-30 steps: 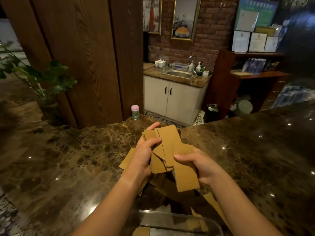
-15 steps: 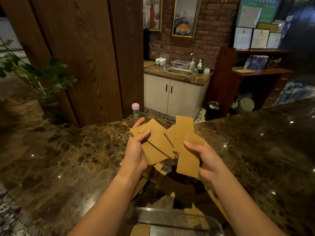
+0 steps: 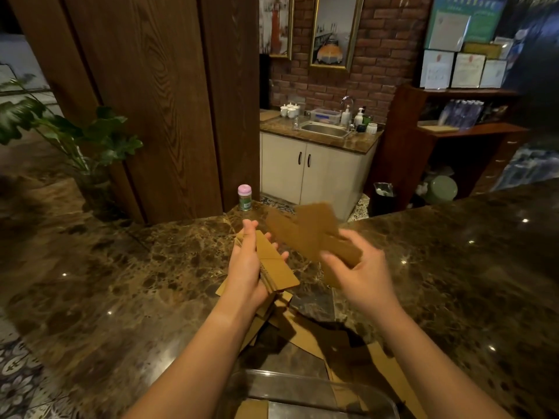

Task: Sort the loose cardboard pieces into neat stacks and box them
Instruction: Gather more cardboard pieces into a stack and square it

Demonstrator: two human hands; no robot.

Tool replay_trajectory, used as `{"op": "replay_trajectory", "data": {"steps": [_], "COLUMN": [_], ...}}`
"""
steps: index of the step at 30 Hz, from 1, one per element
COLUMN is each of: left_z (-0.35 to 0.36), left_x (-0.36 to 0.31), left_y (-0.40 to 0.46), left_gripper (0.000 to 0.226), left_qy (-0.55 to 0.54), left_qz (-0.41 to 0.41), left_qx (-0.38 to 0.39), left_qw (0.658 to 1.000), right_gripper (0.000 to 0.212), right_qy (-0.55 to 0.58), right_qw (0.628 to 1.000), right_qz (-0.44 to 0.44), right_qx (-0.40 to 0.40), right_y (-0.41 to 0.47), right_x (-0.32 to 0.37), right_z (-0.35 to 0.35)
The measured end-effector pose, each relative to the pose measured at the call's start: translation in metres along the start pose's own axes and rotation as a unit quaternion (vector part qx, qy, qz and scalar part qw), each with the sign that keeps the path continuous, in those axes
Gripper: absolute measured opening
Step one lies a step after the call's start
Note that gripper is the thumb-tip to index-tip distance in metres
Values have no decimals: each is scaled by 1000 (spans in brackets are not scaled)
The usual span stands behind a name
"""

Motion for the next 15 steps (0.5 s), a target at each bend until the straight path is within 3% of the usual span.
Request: {"op": "replay_trajectory", "data": {"steps": [2,4,6,8,11,13,15], "left_z": [4,4,7,11,9,4,9], "left_x": [0,4,4,3,-6,-14,-19], "left_y": [0,1,4,5,6,8,7], "left_gripper": [52,61,66,49,25,25,23], "left_qy": [-11,-17,-4,-16,-94,-101,-100], "left_qz": [8,-4,1,10,11,23,24], "left_qx": [-6,-10,25,74,96,90,116], "left_qw": [1000,1000,1000,997,991,991,988], "right_gripper": [38,31,29,29,28,27,29], "right_qy": [-132,-235,-278,-270,-89,123,305], "right_qw": [986,949,922,915,955,979,946], "right_qz": [-91,-191,-249,-268,-228,-99,25], "right_qx": [45,82,105,138,169,132,108], "right_y": [-6,-16,-24,-25,-21,-12,-8], "right_x": [25,49,61,64,56,33,5], "right_z": [21,41,51,55,47,30,27]}}
Point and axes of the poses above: each hand's wrist, its own y-axis towards the middle knuckle, its own z-axis out of the palm, x = y × z, the point moved 10 cm from there along y, towards the middle knuckle, and after that the axes turned 9 degrees about x, right-handed, at the moved point
